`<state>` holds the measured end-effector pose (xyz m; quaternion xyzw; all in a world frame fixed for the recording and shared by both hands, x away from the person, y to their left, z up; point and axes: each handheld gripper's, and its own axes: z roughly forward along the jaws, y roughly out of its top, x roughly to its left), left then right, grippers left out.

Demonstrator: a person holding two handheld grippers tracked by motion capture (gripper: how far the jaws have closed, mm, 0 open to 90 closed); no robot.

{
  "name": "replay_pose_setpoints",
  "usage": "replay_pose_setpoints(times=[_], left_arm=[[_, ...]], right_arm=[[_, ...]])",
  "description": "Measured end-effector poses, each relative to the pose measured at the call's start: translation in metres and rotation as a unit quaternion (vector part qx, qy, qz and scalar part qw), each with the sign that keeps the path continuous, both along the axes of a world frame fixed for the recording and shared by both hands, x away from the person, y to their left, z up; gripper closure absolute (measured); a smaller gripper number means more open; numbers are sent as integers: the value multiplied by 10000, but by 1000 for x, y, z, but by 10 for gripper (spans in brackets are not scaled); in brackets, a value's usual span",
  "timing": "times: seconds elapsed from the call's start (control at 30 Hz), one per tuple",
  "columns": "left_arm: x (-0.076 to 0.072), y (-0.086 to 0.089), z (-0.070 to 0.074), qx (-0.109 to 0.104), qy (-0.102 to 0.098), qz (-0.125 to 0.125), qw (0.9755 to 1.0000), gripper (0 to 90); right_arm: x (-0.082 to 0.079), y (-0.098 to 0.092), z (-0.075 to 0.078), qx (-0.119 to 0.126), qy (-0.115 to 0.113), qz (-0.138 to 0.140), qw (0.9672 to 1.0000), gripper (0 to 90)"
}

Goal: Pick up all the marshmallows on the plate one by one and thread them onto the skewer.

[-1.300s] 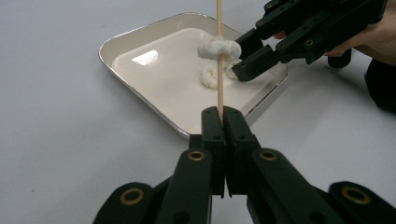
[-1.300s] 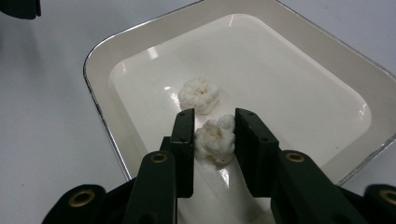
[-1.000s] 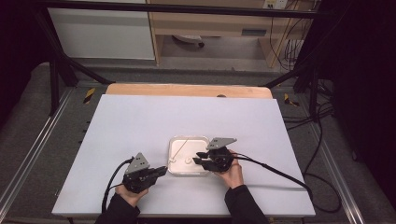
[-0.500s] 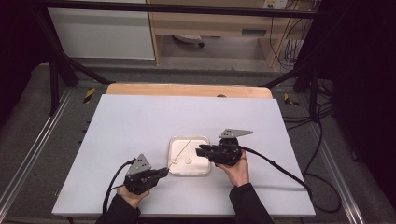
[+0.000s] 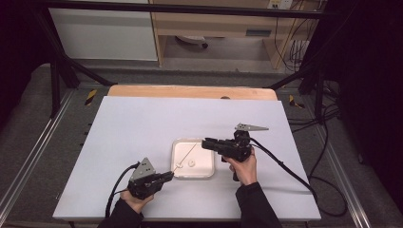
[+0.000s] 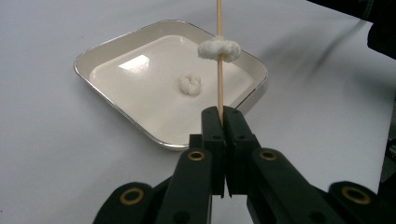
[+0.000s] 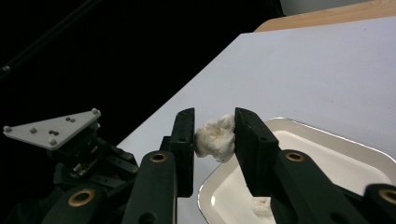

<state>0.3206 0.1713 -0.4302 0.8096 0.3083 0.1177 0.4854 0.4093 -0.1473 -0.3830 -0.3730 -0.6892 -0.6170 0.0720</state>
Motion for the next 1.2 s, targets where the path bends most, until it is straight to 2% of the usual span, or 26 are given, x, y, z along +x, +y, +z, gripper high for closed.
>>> replay_pose_setpoints(times=[0.43, 0.67, 1.0, 1.2], left_arm=[[-3, -4, 1, -21, -73, -79, 9999, 885], [-4, -5, 1, -38, -113, -112, 9999, 885], [-3, -7, 0, 19, -66, -117, 9999, 885], [-3, -8, -1, 62, -45, -112, 9999, 886]], right_arm=[[6, 3, 0, 312, 243, 34, 9992, 704], [7, 5, -3, 351, 329, 90, 9988, 708], [5, 9, -7, 392, 458, 230, 9979, 725], [3, 11, -10, 350, 430, 236, 9982, 745]])
